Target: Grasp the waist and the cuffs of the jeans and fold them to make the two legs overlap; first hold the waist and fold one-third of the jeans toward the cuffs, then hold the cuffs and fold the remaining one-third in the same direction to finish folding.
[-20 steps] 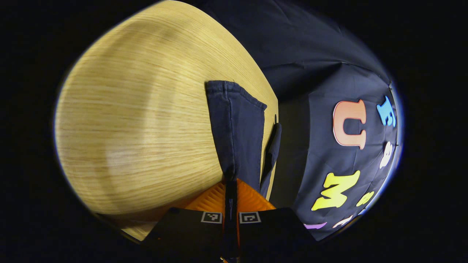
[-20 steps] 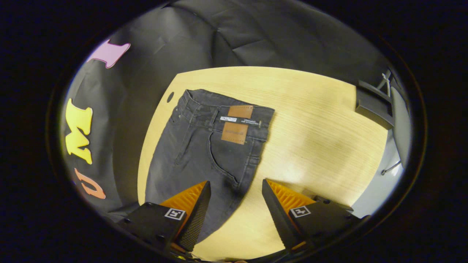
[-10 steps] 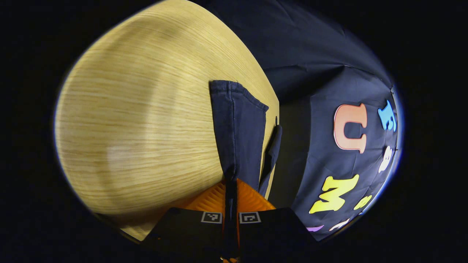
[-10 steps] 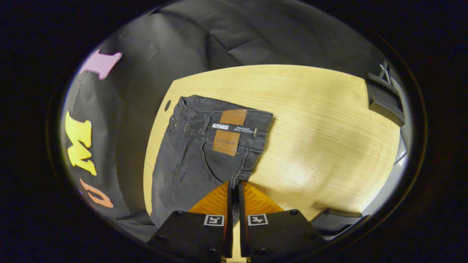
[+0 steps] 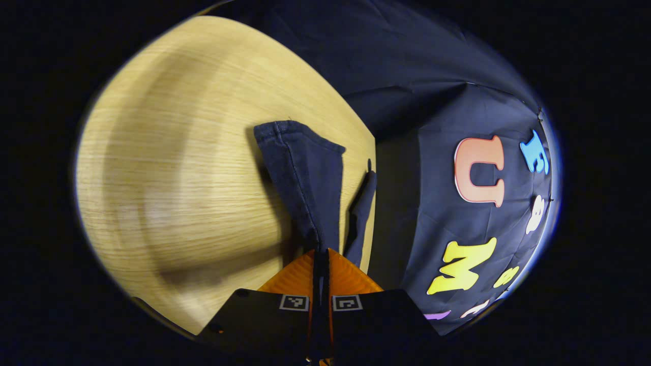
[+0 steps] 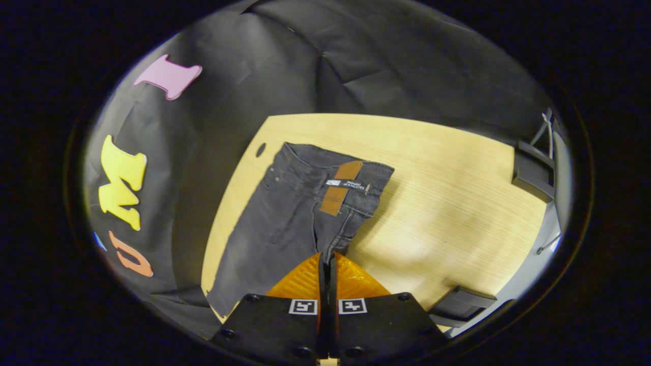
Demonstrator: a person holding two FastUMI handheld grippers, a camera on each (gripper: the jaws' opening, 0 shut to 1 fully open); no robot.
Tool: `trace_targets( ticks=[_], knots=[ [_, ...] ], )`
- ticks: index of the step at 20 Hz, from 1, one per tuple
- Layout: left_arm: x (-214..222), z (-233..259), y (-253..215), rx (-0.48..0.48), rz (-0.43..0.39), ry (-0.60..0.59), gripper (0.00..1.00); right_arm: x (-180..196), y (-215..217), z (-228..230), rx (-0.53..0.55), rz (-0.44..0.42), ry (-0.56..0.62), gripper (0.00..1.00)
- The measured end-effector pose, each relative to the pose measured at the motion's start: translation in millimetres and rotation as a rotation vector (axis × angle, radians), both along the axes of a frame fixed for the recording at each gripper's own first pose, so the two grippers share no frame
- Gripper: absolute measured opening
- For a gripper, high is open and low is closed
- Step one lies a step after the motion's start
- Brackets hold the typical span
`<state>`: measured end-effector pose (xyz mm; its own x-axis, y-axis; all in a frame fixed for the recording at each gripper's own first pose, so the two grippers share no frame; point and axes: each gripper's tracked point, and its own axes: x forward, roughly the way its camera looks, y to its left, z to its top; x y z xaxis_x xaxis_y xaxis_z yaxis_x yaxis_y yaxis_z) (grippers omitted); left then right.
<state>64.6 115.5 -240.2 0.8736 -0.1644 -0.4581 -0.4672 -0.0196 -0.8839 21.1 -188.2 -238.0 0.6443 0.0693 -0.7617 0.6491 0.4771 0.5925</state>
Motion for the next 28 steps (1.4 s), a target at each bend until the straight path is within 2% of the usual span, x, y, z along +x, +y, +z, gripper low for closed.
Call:
trace_targets(
  ticks=[5, 9, 13, 18, 20, 23, 26, 28],
  knots=[
    [46, 49, 5, -0.04, -0.006, -0.081, 0.03, 62, 11, 55, 0.064, 0.001, -0.137, 0.01],
    [97, 63, 2, -0.074, -0.032, -0.086, 0.03, 108, 13, 71, 0.11, 0.002, -0.195, 0.0],
    [154, 61, -5, -0.02, -0.086, -0.062, 0.03, 157, 13, 79, 0.101, 0.019, -0.239, 0.01],
    [226, 45, -22, 0.022, -0.16, 0.018, 0.03, 220, 11, 62, 0.084, 0.019, -0.233, 0.0],
    [247, 29, -29, 0.06, -0.2, 0.054, 0.03, 241, 10, 50, 0.071, 0.021, -0.216, 0.0],
    [273, 17, -37, 0.062, -0.22, 0.093, 0.03, 269, 8, 34, 0.059, 0.023, -0.19, 0.0],
    [288, 31, -44, 0.06, -0.217, 0.091, 0.03, 291, 4, 26, 0.054, 0.018, -0.176, 0.01],
    [301, 39, -47, 0.102, -0.236, 0.075, 0.03, 301, 2, 15, 0.058, 0.015, -0.161, 0.0]
  ],
)
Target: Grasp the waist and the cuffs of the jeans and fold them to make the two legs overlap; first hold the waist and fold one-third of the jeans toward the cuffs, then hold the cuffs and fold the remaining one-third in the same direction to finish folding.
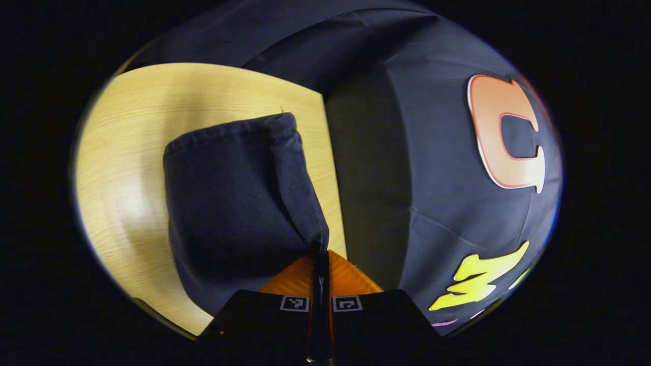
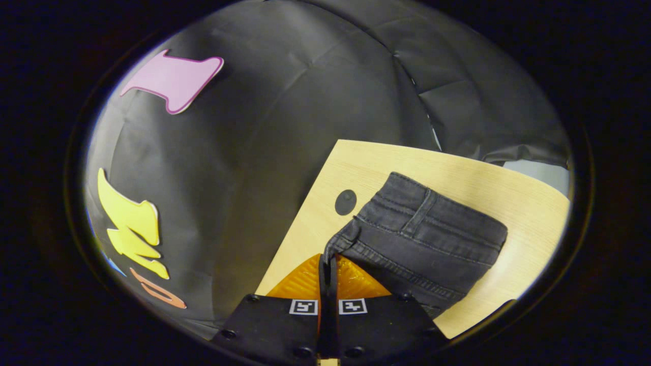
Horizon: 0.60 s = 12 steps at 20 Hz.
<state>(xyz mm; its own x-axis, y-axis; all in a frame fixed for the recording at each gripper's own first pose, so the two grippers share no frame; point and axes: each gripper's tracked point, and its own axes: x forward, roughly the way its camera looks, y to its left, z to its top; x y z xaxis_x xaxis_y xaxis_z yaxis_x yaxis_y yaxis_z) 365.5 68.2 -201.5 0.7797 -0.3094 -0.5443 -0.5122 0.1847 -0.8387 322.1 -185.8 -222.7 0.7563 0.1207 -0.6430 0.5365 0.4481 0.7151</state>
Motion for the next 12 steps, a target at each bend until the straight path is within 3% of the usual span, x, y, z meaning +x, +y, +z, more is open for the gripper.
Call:
trace_targets(
  ticks=[2, 8, 12],
  knots=[
    [13, -20, -7, 0.036, -0.034, 0.04, 0.03, 8, 2, -17, 0.013, -0.006, 0.033, 0.01],
    [25, -91, -14, 0.046, -0.036, 0.161, 0.03, 27, 6, -73, -0.004, -0.021, 0.124, 0.01],
    [29, -95, -21, -0.008, -0.024, 0.145, 0.05, 32, 10, -88, -0.021, -0.014, 0.145, 0.01]
  ],
)
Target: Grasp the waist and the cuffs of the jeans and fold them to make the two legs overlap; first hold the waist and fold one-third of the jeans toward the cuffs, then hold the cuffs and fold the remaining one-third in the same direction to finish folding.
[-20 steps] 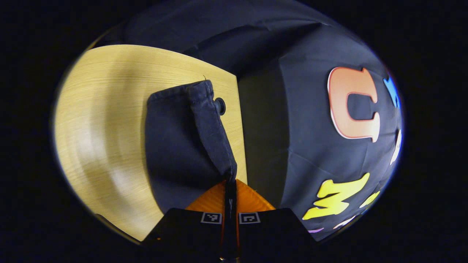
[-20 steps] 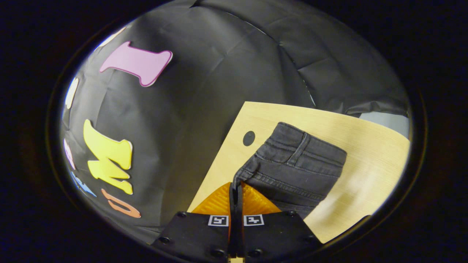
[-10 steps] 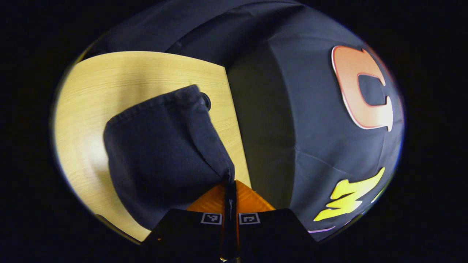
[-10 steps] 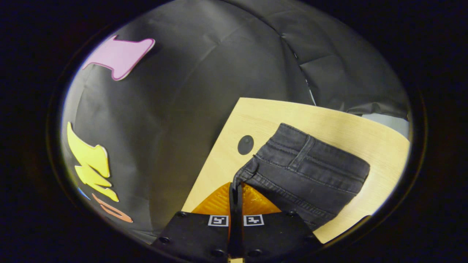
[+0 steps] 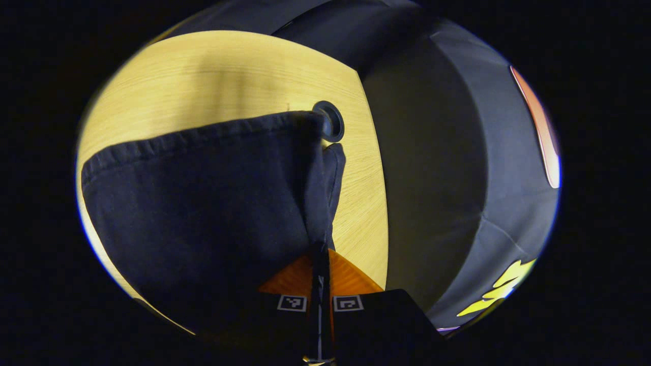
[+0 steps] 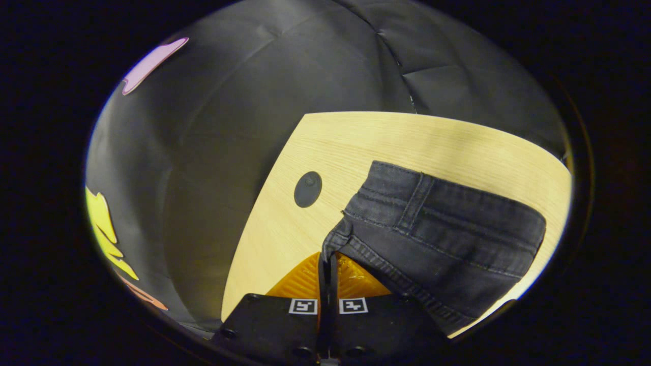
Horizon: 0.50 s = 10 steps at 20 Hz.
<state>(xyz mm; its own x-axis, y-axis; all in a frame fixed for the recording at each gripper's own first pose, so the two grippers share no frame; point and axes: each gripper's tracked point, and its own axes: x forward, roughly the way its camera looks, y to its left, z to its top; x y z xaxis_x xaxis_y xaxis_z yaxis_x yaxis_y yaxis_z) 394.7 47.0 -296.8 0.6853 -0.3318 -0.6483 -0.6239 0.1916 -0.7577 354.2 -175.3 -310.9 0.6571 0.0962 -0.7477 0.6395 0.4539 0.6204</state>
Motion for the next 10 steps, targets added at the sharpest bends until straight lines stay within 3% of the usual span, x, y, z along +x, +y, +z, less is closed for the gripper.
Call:
trace_targets(
  ticks=[1, 3, 6, 7, 10],
  knots=[
    [4, 8, -2, -0.017, 0.004, -0.025, 0.06, 2, 1, 0, 0.011, 0.001, -0.006, 0.04],
    [14, 30, -8, -0.023, -0.01, -0.076, 0.36, 4, 7, 10, 0.056, 0.01, -0.051, 0.13],
    [15, 53, -12, 0.035, -0.052, -0.101, 0.82, 12, 12, 27, 0.059, 0.02, -0.095, 0.77],
    [12, 61, -11, 0.058, -0.065, -0.105, 0.97, 10, 12, 31, 0.037, 0.036, -0.102, 0.8],
    [3, 97, -2, 0.074, -0.066, -0.159, 0.99, -3, 10, 63, -0.037, 0.076, -0.153, 0.96]
  ],
)
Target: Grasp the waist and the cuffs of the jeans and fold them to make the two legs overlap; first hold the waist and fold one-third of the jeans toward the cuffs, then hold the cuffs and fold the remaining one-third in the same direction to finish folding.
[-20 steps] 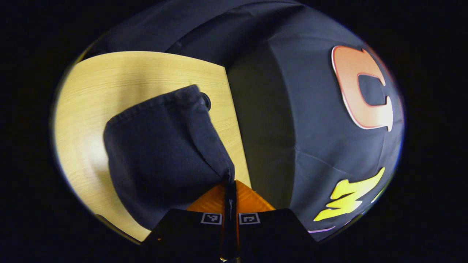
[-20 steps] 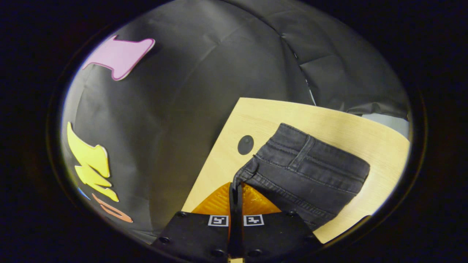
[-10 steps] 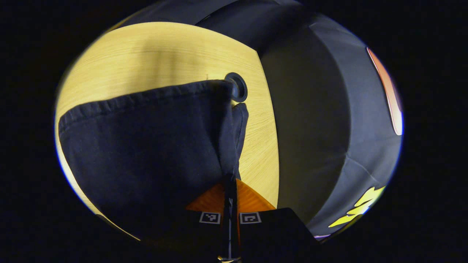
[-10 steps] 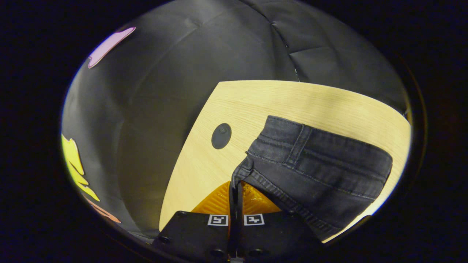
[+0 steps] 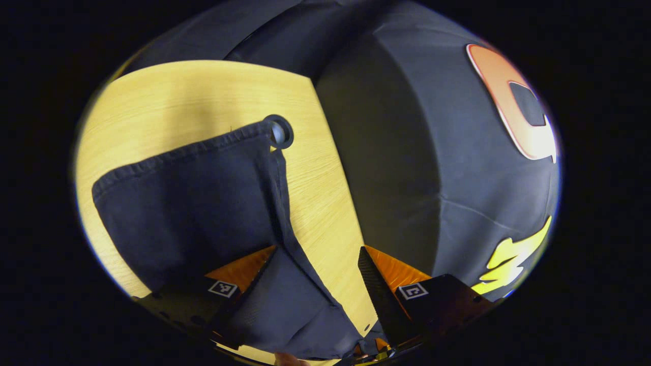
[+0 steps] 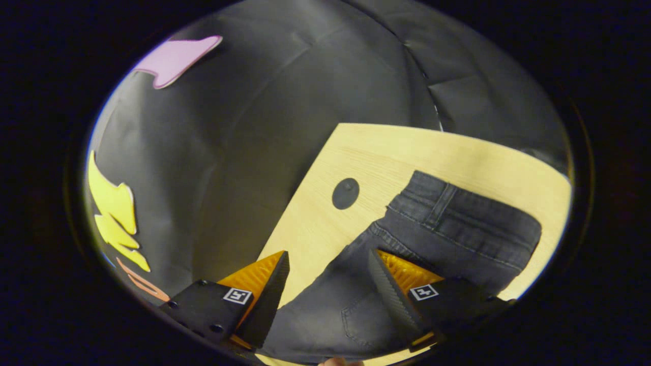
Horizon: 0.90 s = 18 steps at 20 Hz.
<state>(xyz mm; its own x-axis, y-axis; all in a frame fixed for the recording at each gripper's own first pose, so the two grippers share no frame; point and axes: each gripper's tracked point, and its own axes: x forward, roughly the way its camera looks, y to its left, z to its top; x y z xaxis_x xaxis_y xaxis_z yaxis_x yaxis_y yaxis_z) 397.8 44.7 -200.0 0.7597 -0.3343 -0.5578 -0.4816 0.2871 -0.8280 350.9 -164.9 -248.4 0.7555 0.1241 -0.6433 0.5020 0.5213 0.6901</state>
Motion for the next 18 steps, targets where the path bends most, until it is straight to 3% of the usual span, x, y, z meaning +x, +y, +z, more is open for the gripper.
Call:
trace_targets(
  ticks=[6, 13, 18],
  knots=[
    [-43, 51, 26, 0.041, 0.019, -0.101, 0.99, -61, -11, 65, -0.113, 0.026, -0.076, 0.96],
    [-139, 68, 26, 0.104, -0.016, -0.108, 0.99, -160, -12, 105, -0.248, 0.039, -0.086, 0.96],
    [-201, 82, 18, 0.278, -0.095, -0.145, 0.99, -216, -19, 133, -0.364, 0.036, -0.129, 0.96]
  ],
)
